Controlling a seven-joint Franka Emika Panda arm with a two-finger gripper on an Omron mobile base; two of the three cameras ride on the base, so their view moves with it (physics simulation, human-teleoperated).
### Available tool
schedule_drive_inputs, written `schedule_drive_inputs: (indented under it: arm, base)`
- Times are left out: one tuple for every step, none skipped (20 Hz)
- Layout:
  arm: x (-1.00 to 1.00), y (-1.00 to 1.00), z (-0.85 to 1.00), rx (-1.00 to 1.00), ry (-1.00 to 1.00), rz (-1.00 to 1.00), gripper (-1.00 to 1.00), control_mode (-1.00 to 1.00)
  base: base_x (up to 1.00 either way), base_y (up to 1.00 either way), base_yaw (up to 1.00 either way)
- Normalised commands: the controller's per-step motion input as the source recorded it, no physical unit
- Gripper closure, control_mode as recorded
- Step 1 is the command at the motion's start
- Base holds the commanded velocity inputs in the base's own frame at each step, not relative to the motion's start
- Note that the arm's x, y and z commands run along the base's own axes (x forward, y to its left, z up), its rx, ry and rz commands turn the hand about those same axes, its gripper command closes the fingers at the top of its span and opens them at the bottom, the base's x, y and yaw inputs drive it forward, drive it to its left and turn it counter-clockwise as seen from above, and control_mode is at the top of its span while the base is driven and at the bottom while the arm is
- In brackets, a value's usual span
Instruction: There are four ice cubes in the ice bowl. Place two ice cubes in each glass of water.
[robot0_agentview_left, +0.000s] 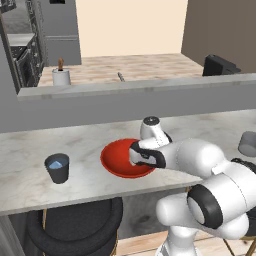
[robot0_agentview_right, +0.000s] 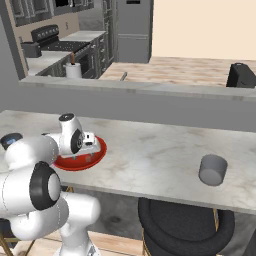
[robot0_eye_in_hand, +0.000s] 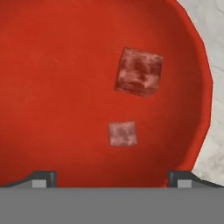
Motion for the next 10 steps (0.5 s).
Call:
schedule_drive_inputs:
  arm:
    - [0.08,0.00,-0.21,0.00,0.00,0.05,-1.00,-1.00]
    - [0.09,0.00,-0.24,0.00,0.00,0.05,-1.00,-1.00]
    - [0.14,0.00,-0.26,0.00,0.00,0.06,-1.00,-1.00]
    - [0.13,0.00,-0.25,0.00,0.00,0.06,-1.00,-1.00]
    - [0.14,0.00,-0.26,0.00,0.00,0.06,-1.00,-1.00]
    - [0.13,0.00,-0.27,0.00,0.00,0.06,-1.00,-1.00]
    - [0.13,0.00,-0.27,0.00,0.00,0.06,-1.00,-1.00]
    - [0.11,0.00,-0.25,0.00,0.00,0.06,-1.00,-1.00]
    - [0.14,0.00,-0.26,0.00,0.00,0.05,-1.00,-1.00]
    - [0.14,0.00,-0.23,0.00,0.00,0.05,-1.00,-1.00]
  base:
    - [0.00,0.00,0.00]
    - [0.00,0.00,0.00]
    - [0.00,0.00,0.00]
    - [0.00,0.00,0.00]
    - [0.00,0.00,0.00]
    - [0.00,0.00,0.00]
    - [0.00,0.00,0.00]
    - [0.00,0.00,0.00]
    - [0.00,0.00,0.00]
    - [0.00,0.00,0.00]
